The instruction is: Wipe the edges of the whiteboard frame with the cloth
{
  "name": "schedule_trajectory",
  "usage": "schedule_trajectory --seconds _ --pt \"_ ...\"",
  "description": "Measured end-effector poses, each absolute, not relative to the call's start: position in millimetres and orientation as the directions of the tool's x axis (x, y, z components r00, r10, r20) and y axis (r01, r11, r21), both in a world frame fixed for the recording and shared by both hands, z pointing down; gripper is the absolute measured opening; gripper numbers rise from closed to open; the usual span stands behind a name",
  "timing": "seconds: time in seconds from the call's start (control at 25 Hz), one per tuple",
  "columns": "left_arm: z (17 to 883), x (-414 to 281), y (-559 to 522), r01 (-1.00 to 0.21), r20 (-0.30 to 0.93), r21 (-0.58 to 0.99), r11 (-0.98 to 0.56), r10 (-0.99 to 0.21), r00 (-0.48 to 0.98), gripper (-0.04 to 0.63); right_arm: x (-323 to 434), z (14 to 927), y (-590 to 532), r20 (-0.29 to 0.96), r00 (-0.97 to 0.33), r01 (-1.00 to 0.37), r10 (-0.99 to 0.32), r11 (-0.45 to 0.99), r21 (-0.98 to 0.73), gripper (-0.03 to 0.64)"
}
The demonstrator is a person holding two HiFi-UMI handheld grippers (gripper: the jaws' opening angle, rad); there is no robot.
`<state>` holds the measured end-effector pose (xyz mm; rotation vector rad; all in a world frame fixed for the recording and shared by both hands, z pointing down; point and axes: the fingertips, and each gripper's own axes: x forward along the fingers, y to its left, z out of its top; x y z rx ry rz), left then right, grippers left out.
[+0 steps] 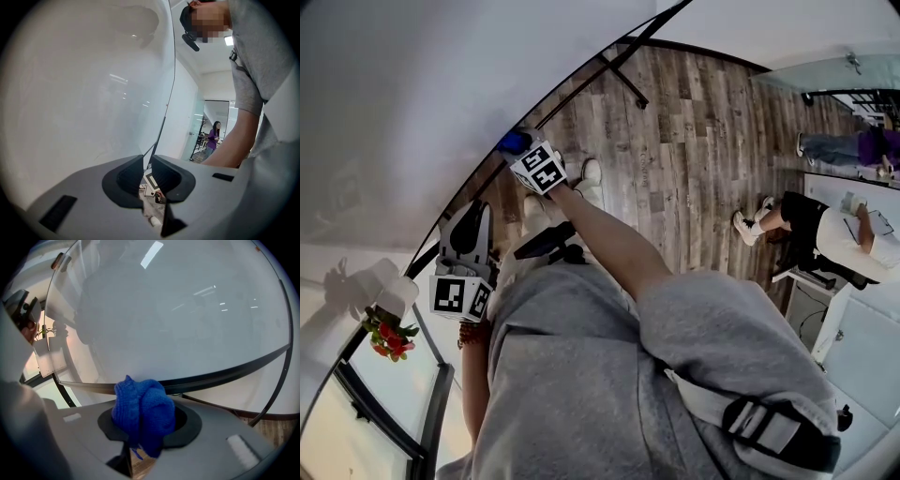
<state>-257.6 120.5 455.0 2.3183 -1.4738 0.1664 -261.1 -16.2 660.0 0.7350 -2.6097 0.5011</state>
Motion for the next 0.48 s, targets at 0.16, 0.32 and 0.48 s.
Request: schedule_trajectory --seconds 0.16,0.32,0.48 --pt "456 -264 126 -0.899 0.303 0.259 -0.354 -0.853 0.424 0.06 -267 660 -11 0.444 -0.796 -0.551 -0.412 0.797 -0.248 0.137" --pt "456 -268 131 -0.903 0.303 0.259 -0.343 -0.858 0.413 0.06 -272 660 -6 0.442 -0.8 -0.547 -0.406 0.796 -0.258 0.137" --pt "458 -272 136 -0.907 0.305 0.259 -0.331 -0.863 0.402 0.06 -277 660 -2 0.436 -0.806 -0.54 -0.399 0.798 -0.267 0.137"
